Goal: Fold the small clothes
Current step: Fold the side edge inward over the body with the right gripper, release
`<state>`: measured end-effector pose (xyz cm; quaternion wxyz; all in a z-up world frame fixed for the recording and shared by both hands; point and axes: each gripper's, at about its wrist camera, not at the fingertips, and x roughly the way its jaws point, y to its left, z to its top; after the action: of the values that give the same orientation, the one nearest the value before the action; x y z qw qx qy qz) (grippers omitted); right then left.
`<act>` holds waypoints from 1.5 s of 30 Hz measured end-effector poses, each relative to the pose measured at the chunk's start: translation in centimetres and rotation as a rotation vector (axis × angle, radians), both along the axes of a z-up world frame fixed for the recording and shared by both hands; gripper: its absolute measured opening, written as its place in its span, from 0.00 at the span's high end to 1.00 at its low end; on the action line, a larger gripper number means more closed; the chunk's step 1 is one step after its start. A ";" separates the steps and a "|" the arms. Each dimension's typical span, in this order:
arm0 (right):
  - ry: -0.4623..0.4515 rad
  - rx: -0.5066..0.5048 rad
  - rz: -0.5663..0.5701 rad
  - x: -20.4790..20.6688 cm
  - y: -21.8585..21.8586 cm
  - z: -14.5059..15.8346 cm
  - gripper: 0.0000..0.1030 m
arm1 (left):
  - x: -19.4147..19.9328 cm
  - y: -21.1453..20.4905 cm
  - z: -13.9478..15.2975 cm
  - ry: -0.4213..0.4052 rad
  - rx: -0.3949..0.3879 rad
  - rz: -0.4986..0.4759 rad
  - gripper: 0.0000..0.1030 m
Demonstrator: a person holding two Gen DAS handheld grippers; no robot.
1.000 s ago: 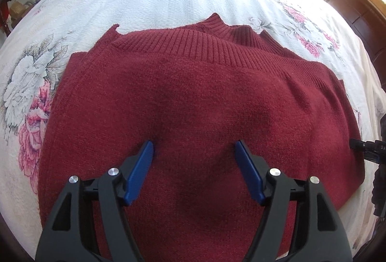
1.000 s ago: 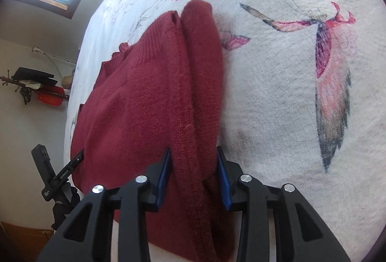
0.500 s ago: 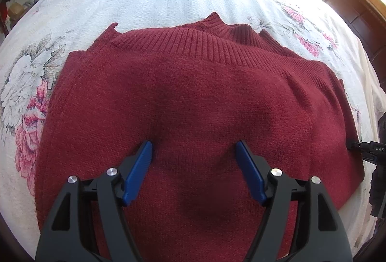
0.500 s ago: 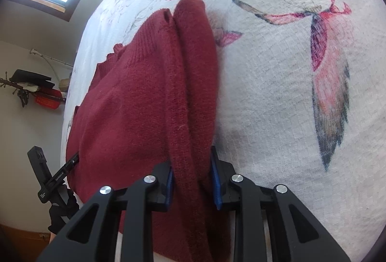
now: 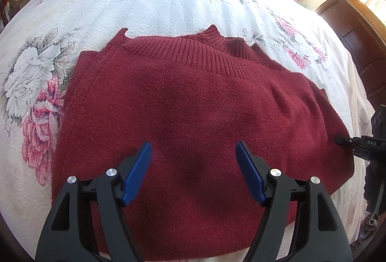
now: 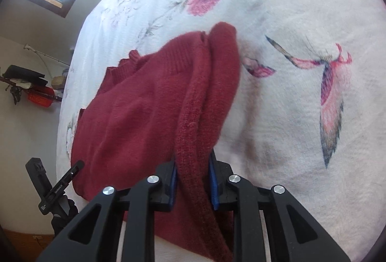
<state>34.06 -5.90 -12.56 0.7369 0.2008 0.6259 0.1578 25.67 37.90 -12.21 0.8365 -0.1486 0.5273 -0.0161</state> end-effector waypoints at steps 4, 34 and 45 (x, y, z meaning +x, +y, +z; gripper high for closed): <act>-0.060 -0.031 0.090 1.2 5.3 4.4 0.79 | -1.0 1.6 1.2 -0.023 -0.018 0.008 0.31; -0.038 0.008 0.384 -2.4 25.5 2.8 0.51 | -4.2 8.0 3.6 -0.067 -0.159 0.096 0.31; -0.080 0.152 0.249 -2.5 14.8 7.5 0.52 | 0.1 3.5 2.7 -0.022 -0.327 0.056 0.31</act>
<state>31.54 8.88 -5.07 0.7187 0.1704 0.6022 0.3030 25.77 41.41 -9.54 0.8070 -0.2972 0.5041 -0.0800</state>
